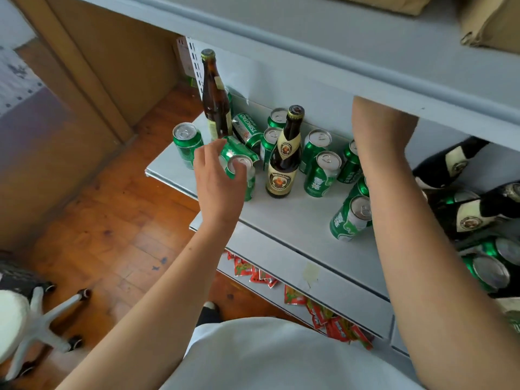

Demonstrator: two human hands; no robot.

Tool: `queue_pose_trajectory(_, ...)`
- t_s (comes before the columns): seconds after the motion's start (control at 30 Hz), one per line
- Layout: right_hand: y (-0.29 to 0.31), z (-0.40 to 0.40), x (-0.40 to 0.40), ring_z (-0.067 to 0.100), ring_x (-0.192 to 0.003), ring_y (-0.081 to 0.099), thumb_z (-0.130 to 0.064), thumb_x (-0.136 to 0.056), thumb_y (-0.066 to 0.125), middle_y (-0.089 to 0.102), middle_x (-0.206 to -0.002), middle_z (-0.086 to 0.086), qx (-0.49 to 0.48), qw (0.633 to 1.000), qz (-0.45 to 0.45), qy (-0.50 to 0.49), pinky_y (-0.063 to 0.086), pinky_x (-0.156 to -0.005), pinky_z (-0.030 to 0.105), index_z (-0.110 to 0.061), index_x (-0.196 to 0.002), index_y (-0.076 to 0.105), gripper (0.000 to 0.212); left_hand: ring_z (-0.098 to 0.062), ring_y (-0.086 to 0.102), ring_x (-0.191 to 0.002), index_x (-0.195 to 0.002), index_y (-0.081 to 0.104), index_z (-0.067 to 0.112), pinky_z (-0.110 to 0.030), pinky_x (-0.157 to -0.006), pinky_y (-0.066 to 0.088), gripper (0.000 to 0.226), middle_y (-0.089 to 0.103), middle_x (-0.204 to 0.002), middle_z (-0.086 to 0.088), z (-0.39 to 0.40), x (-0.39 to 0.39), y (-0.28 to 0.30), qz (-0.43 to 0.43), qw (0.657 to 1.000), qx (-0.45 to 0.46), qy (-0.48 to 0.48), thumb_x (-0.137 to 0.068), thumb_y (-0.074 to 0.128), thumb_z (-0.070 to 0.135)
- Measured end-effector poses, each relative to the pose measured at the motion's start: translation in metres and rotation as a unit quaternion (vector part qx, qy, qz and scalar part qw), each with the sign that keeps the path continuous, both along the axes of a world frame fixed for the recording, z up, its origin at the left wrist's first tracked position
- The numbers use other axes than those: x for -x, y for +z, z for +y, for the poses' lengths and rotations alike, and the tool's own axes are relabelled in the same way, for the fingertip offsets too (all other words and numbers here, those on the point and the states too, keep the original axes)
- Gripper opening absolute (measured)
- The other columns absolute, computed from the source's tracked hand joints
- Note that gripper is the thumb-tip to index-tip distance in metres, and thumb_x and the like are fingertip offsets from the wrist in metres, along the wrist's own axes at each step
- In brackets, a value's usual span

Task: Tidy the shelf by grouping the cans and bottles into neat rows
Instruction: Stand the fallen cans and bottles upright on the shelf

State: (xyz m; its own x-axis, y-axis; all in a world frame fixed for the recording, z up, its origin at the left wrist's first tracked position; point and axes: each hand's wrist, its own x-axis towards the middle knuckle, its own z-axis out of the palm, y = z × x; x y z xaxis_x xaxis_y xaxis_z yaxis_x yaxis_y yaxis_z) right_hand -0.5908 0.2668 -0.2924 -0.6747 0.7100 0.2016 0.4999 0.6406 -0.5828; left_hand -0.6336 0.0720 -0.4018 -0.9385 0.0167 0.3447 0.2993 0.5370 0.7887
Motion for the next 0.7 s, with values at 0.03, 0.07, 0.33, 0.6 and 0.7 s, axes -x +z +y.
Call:
queue_pose_trajectory(0.03, 0.004, -0.020, -0.006, 0.017, -0.046, 0.028, -0.028, -0.096, 0.042, 0.034, -0.049, 0.003, -0.029, 0.997, 0.070, -0.004, 0.034, -0.055, 0.030, -0.015, -0.053, 0.030, 0.047, -0.015, 0.052, -0.118, -0.130, 0.051, 0.017, -0.035, -0.097, 0.051, 0.038, 0.052, -0.128, 0.000, -0.009, 0.005, -0.001, 0.002, 1.000, -0.014, 0.012, -0.093, 0.060, 0.021)
queue_pose_trajectory(0.07, 0.008, -0.041, -0.008, 0.019, -0.044, 0.034, -0.026, -0.094, 0.043, 0.041, -0.048, 0.005, -0.054, 0.987, 0.152, -0.003, 0.033, -0.056, 0.032, -0.012, -0.051, 0.038, 0.045, -0.016, 0.052, -0.117, -0.129, 0.052, 0.017, -0.036, -0.097, 0.051, 0.037, 0.052, -0.127, 0.000, -0.018, 0.012, -0.003, 0.002, 0.999, -0.027, 0.022, -0.092, 0.060, 0.020)
queue_pose_trajectory(0.33, -0.064, -0.143, 0.050, 0.029, -0.113, 0.051, -0.045, -0.086, 0.067, 0.052, -0.127, 0.011, -0.109, 0.969, -0.082, 0.205, 0.048, -0.086, 0.037, -0.013, -0.135, 0.048, 0.062, -0.015, 0.049, -0.120, -0.140, 0.041, 0.016, -0.034, -0.099, 0.050, 0.067, 0.046, -0.135, -0.003, -0.091, 0.090, -0.028, -0.100, 0.994, -0.017, 0.028, -0.084, 0.075, 0.031)
queue_pose_trajectory(0.6, -0.116, -0.169, 0.070, 0.031, -0.116, 0.044, -0.027, -0.085, 0.072, 0.045, -0.133, 0.007, -0.125, 0.955, -0.247, 0.104, 0.043, -0.094, 0.039, -0.016, -0.133, 0.049, 0.055, -0.022, 0.046, -0.132, -0.148, 0.032, 0.018, -0.029, -0.104, 0.041, 0.086, 0.045, -0.146, -0.006, -0.101, 0.170, -0.043, -0.190, 0.964, 0.042, -0.182, -0.079, 0.080, 0.036)
queue_pose_trajectory(0.7, -0.117, -0.172, 0.071, 0.031, -0.115, 0.045, -0.022, -0.085, 0.072, 0.047, -0.131, 0.004, -0.124, 0.959, -0.244, 0.076, 0.047, -0.089, 0.041, -0.016, -0.131, 0.052, 0.051, -0.020, 0.054, -0.118, -0.135, 0.048, 0.022, -0.021, -0.089, 0.040, 0.063, 0.057, -0.129, -0.003, -0.104, 0.192, -0.045, -0.168, 0.956, 0.046, -0.237, -0.080, 0.080, 0.026)
